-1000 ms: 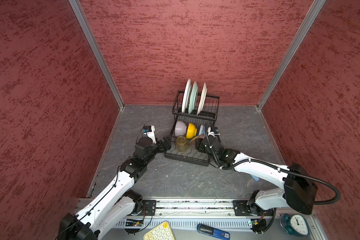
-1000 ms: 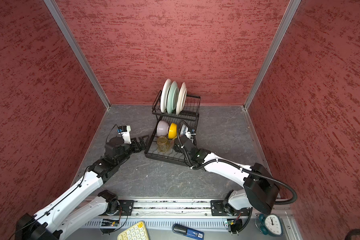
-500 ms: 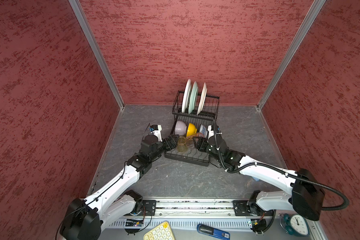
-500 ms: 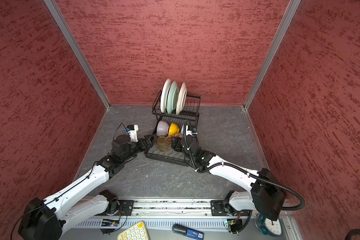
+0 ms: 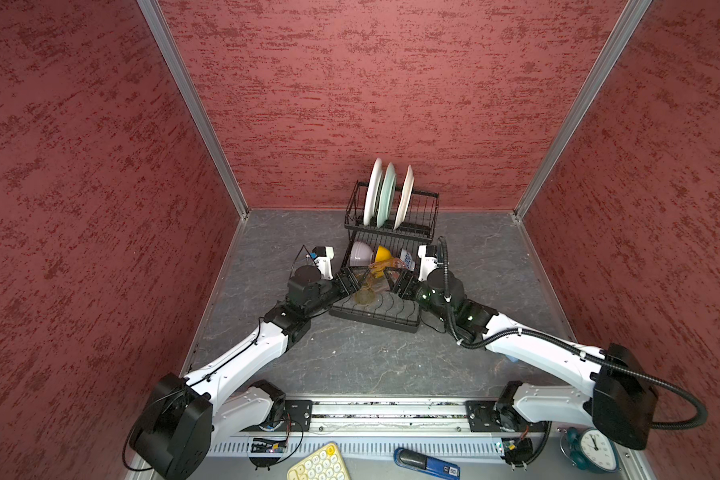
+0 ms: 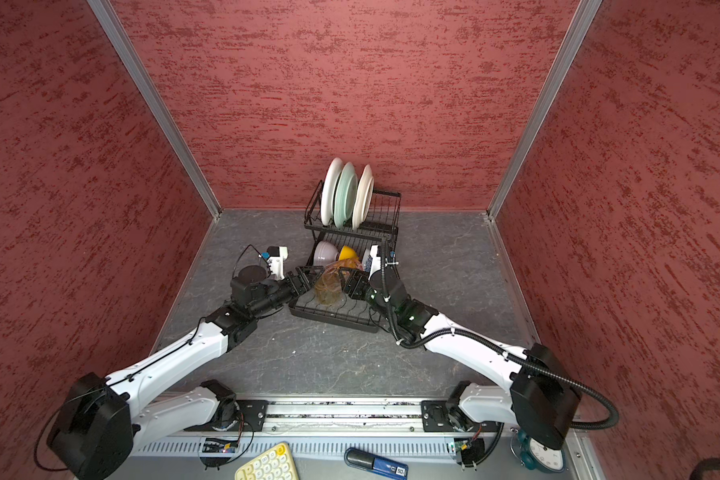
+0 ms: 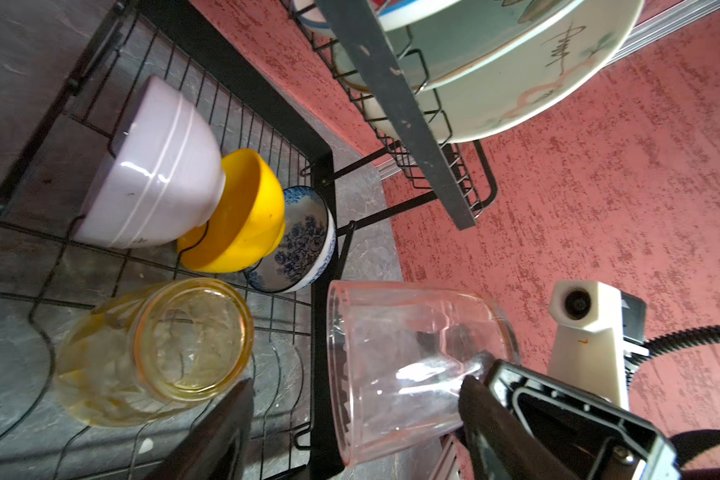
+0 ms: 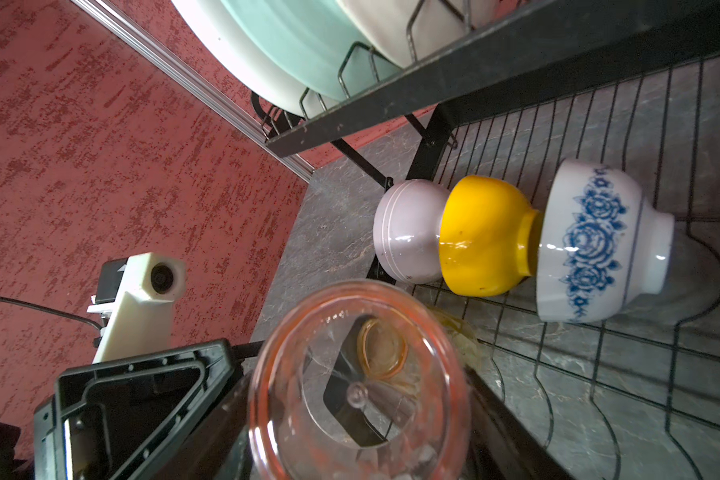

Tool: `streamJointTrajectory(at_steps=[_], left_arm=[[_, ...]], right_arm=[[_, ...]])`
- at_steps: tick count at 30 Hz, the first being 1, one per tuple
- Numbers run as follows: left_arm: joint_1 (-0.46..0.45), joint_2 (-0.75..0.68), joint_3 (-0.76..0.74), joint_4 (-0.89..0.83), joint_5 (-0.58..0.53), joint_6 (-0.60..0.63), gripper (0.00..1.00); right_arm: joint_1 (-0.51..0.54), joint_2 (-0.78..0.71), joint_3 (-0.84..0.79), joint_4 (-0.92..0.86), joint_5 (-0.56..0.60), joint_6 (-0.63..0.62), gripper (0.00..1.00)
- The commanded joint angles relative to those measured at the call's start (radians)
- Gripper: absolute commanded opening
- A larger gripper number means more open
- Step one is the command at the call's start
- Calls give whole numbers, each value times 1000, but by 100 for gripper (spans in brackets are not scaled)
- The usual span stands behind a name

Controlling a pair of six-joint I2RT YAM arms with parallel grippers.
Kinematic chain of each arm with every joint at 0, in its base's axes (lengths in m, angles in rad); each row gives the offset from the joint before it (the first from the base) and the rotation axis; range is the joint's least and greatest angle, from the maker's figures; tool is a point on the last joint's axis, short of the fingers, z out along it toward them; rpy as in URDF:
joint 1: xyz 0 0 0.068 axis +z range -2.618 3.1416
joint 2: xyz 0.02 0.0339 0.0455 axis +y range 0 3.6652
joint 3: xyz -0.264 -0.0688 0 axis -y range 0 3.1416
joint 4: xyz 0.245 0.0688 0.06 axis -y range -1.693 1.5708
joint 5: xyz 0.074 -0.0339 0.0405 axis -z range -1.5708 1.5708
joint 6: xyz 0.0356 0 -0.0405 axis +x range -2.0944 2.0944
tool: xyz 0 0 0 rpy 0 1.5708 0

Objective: Unload the mixed dishes from the dish rack
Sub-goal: 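Pass the pink glass from the right gripper into the left gripper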

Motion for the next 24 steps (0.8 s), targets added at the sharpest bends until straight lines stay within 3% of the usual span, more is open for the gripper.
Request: streamJointTrajectory(at_steps=[1,8,24], left_arm=[[-6,6,1,116,52,-43,76],[-4,60,1,259,142,-104,72],[7,151,-39,520,218,-236,53]], right_arm=[[-15,-27,-11,99,-59,27,43],[-38,-39,-28,148,-113,66,43],[-84,-29,-61,240,-238,166,45]])
